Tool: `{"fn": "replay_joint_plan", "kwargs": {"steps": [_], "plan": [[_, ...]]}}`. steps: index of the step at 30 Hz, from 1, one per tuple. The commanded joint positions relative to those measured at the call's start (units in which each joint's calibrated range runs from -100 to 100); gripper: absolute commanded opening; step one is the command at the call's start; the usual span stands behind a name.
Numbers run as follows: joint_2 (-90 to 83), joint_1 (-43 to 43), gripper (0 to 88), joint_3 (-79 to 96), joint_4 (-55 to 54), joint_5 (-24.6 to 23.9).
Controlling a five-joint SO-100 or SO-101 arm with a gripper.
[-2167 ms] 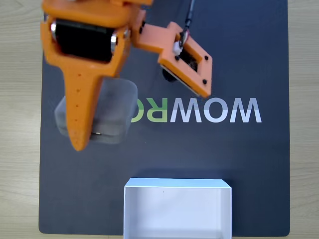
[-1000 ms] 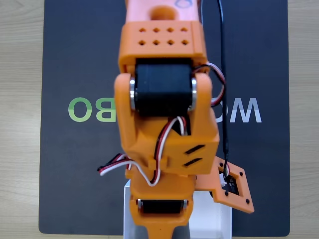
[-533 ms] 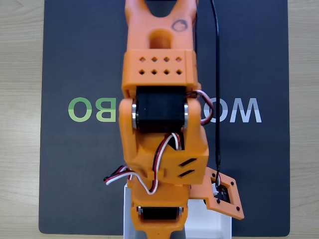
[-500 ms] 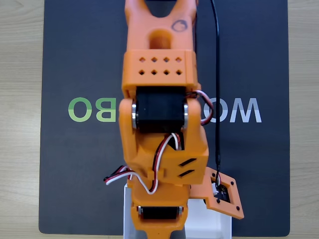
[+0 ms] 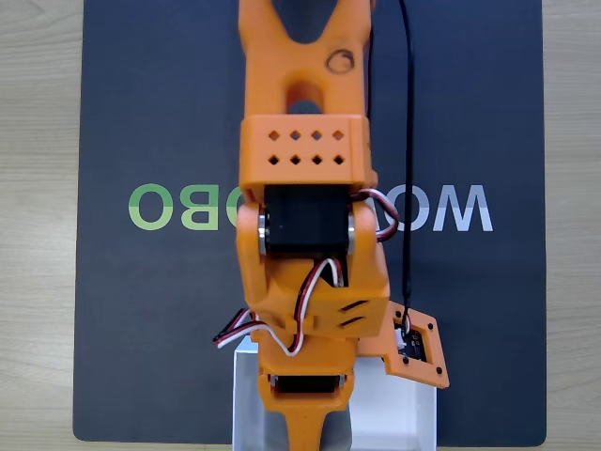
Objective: Grab the usb to bin
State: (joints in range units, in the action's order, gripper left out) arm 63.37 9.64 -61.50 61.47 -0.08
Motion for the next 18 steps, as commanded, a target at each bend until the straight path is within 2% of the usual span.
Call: {"fn": "replay_joint_plan", "kwargs": {"steps": [1,18], "plan": [[-6.27,-0.55,22.7,-0.65,-0.75,0.13],[-6.35,-1.05,41.8,-1.1,-0.66,0.13]]}}
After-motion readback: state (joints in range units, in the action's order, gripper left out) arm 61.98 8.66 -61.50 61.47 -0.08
